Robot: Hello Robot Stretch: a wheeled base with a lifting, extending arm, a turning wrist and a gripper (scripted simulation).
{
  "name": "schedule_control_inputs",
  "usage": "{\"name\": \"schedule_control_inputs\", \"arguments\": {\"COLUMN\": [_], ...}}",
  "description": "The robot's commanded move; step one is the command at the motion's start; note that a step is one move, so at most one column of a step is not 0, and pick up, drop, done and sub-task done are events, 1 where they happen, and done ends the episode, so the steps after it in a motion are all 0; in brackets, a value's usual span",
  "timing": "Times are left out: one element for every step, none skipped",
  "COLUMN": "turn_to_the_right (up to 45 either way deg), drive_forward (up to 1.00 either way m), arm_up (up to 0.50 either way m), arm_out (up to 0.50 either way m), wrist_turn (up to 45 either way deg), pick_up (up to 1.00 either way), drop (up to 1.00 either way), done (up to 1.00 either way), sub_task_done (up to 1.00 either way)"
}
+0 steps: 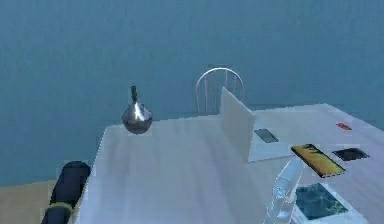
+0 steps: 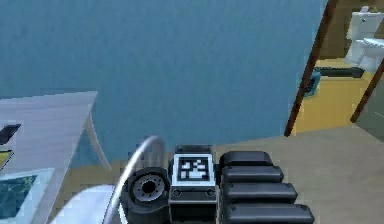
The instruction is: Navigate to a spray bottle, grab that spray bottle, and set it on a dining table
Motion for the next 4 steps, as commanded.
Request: {"name": "schedule_control_inputs", "arguments": {"turn_to_the_right": [12.0,-45.0,-6.0,0.0], "drive_forward": [0.00,0.00,0.00,0.10], "arm_up": [0.00,0.00,0.00,0.00], "arm_out": [0.00,0.00,0.00,0.00], "wrist_turn": [0.0,0.0,0.0,0.0], "pick_up": [0.00,0.00,0.00,0.00], "drop": [0.00,0.00,0.00,0.00], "done": [0.00,0.00,0.00,0.00], "sub_task_done": [0.00,0.00,0.00,0.00]}}
